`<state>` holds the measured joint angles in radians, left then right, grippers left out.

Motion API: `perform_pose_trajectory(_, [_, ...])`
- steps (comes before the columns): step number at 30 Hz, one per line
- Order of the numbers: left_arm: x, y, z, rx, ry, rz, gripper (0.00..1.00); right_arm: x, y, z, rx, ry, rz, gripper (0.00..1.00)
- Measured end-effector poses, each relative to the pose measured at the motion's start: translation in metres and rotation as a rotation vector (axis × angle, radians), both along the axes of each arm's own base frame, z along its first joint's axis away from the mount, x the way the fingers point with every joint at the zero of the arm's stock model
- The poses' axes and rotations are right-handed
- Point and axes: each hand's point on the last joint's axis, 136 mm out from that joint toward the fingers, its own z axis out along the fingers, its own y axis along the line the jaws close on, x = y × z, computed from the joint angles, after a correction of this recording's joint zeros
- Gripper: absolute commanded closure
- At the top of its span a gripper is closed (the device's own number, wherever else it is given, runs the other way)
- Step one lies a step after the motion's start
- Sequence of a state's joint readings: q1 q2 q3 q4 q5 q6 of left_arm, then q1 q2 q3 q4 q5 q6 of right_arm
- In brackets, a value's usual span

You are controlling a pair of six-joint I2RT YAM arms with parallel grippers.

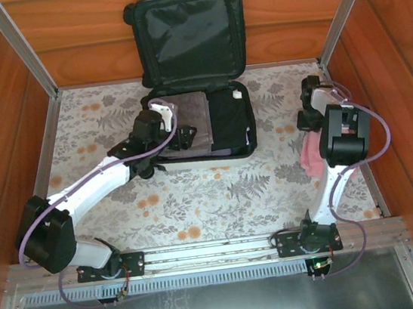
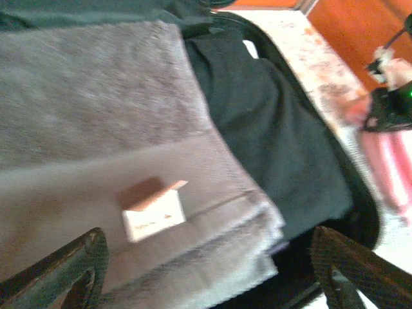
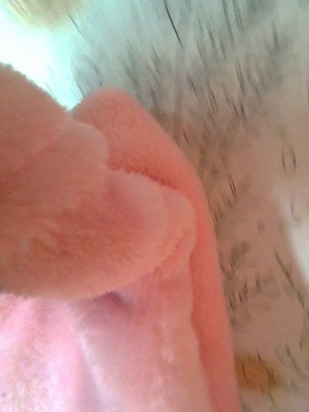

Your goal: Pack the luggage

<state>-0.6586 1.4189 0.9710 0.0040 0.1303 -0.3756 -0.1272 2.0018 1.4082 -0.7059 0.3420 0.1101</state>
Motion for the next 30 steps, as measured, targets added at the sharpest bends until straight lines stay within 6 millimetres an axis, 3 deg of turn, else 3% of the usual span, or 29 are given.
perform_pose_trajectory(4, [-0.021, -0.026, 0.001, -0.028, 0.014, -0.087, 0.00, -0.005, 0.048, 0.031, 0.176, -0.172, 0.073, 1.00])
perform_pose_trajectory(8, [-0.033, -0.052, -0.003, -0.037, 0.021, -0.161, 0.00, -0.012, 0.084, 0.079, 0.326, -0.368, 0.145, 1.00])
perform_pose_trajectory(12, [-0.036, -0.079, -0.003, -0.038, 0.014, -0.217, 0.00, -0.014, 0.099, 0.126, 0.393, -0.525, 0.189, 1.00])
perform_pose_trajectory(19, [-0.028, -0.111, 0.008, -0.067, -0.010, -0.278, 0.00, -0.033, 0.125, 0.179, 0.463, -0.685, 0.286, 1.00])
perform_pose_trajectory(25, [-0.020, -0.114, 0.016, -0.066, -0.048, -0.265, 0.02, -0.043, 0.168, 0.212, 0.516, -0.711, 0.419, 1.00])
perform_pose_trajectory(30, [-0.009, -0.092, 0.026, -0.041, -0.088, -0.183, 0.03, -0.037, 0.194, 0.248, 0.547, -0.760, 0.495, 1.00])
